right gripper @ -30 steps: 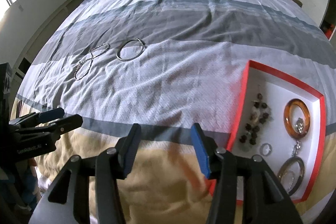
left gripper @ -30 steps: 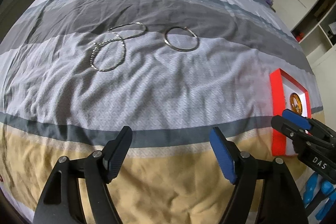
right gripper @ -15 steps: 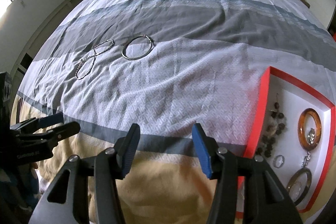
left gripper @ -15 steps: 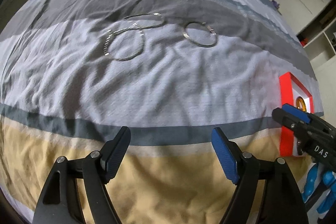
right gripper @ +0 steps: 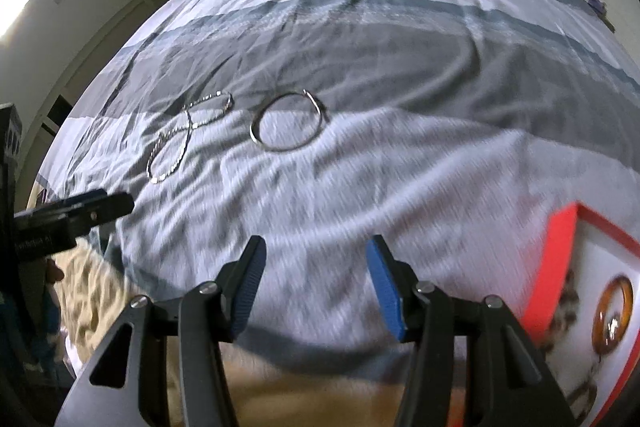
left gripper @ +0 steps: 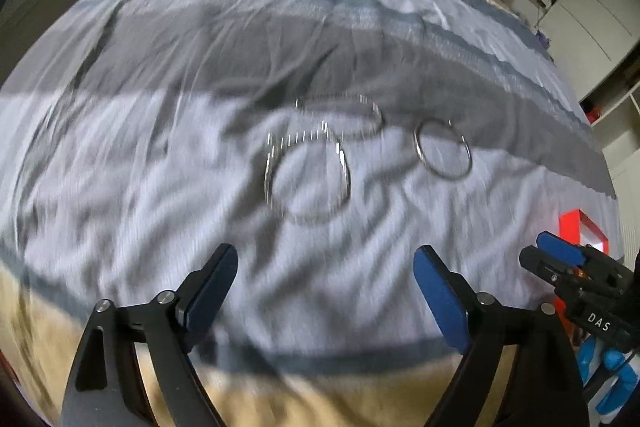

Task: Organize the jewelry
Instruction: 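Grasp the silver chain necklace with the left gripper while the right gripper grasps the large silver bangle, then carry the necklace and large bangle into the red box and release both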

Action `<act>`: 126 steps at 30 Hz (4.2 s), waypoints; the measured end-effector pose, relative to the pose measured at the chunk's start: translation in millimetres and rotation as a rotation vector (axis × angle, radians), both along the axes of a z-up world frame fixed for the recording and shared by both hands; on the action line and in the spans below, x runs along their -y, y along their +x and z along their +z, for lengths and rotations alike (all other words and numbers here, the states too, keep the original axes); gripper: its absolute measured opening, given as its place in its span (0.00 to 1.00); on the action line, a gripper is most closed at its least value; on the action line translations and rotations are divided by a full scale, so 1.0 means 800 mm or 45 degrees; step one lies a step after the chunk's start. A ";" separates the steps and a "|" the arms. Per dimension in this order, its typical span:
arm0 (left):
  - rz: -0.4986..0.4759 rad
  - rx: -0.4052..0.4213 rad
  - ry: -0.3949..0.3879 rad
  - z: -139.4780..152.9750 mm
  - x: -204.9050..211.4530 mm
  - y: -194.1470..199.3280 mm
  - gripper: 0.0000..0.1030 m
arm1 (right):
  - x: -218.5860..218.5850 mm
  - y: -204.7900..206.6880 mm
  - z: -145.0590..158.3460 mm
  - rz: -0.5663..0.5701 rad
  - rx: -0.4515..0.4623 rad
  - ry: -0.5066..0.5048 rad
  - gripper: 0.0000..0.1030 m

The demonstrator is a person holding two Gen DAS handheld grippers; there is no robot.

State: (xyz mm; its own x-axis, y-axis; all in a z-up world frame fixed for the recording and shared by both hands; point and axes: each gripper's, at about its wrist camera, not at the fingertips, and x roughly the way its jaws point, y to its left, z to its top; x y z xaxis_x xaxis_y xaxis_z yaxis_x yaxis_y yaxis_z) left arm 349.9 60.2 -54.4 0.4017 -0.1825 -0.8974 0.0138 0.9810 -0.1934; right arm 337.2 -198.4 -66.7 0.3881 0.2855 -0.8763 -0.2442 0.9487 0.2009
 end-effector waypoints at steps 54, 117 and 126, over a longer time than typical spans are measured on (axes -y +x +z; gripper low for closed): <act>-0.208 0.097 0.246 -0.070 0.069 0.095 0.50 | -0.034 0.106 -0.051 -0.066 0.064 -0.009 0.05; -0.520 0.262 0.090 0.138 0.299 -0.101 0.07 | 0.235 -0.163 0.126 -0.467 0.264 0.038 0.06; -0.641 0.290 -0.018 0.155 0.394 -0.116 0.07 | 0.311 -0.197 0.118 -0.581 0.246 0.005 0.06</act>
